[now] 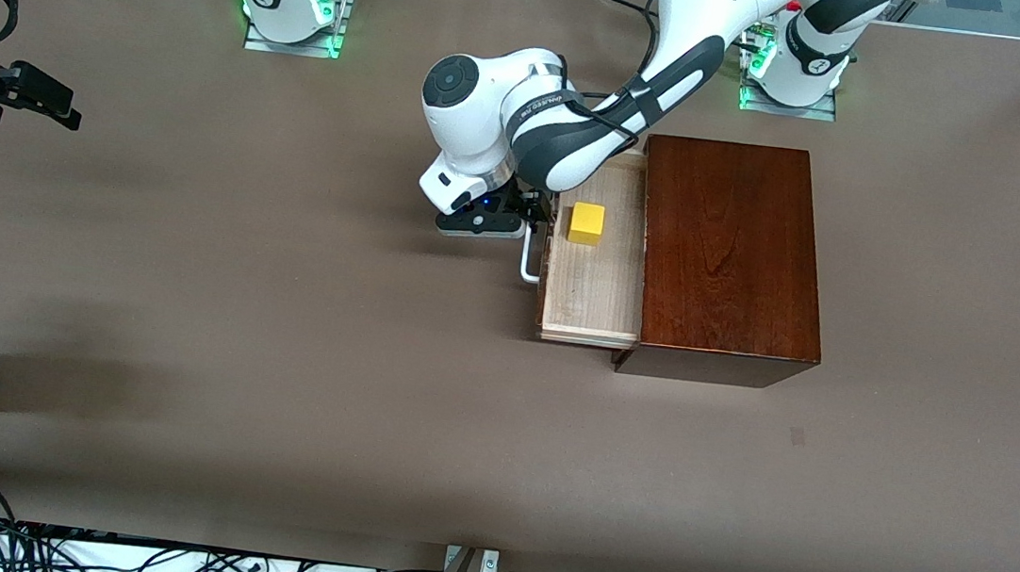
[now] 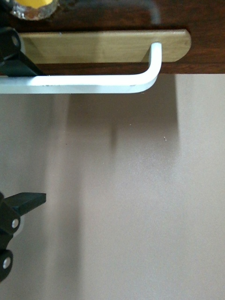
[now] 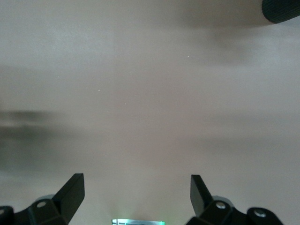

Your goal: Open drawer, take yellow block, close drawer

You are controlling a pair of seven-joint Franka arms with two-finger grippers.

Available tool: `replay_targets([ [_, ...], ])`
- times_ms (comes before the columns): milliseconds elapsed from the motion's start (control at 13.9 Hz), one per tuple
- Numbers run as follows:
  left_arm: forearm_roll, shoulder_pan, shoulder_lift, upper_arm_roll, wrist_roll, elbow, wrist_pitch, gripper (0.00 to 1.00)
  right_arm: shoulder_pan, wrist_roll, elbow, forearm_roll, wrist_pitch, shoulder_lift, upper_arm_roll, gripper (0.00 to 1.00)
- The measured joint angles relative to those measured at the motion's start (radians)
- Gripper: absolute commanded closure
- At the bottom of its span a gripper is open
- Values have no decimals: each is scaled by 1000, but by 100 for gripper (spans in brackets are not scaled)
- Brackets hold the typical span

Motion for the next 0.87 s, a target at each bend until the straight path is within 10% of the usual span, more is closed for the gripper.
replay_targets([
  [866, -12, -16, -26, -26, -24, 64, -68, 0, 0, 0, 0, 0, -2, 0, 0, 0],
])
